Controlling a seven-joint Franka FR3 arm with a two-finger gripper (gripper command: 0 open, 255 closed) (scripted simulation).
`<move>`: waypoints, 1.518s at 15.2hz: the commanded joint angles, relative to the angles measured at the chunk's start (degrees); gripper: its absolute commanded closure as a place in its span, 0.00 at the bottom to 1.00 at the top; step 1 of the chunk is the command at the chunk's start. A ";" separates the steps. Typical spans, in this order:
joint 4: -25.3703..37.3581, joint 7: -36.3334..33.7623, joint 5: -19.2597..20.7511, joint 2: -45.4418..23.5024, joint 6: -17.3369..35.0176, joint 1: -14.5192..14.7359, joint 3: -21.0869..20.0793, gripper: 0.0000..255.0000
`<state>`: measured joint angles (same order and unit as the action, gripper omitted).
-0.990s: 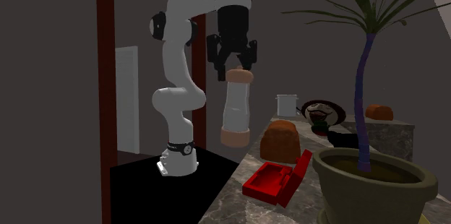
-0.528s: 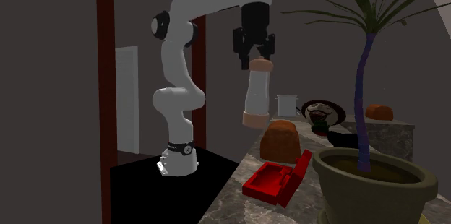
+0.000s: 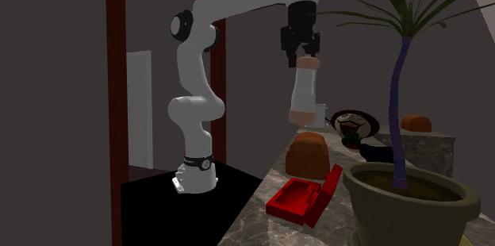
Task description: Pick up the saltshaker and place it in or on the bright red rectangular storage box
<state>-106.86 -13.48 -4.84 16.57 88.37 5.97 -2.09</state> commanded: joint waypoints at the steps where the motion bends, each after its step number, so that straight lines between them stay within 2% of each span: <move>1: -0.72 -0.85 -0.21 -0.03 0.82 0.32 -0.56 1.00; 23: -18.60 0.33 -0.57 0.88 17.75 0.43 -0.88 1.00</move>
<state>-124.54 -13.33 -5.41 17.48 105.14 6.45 -3.03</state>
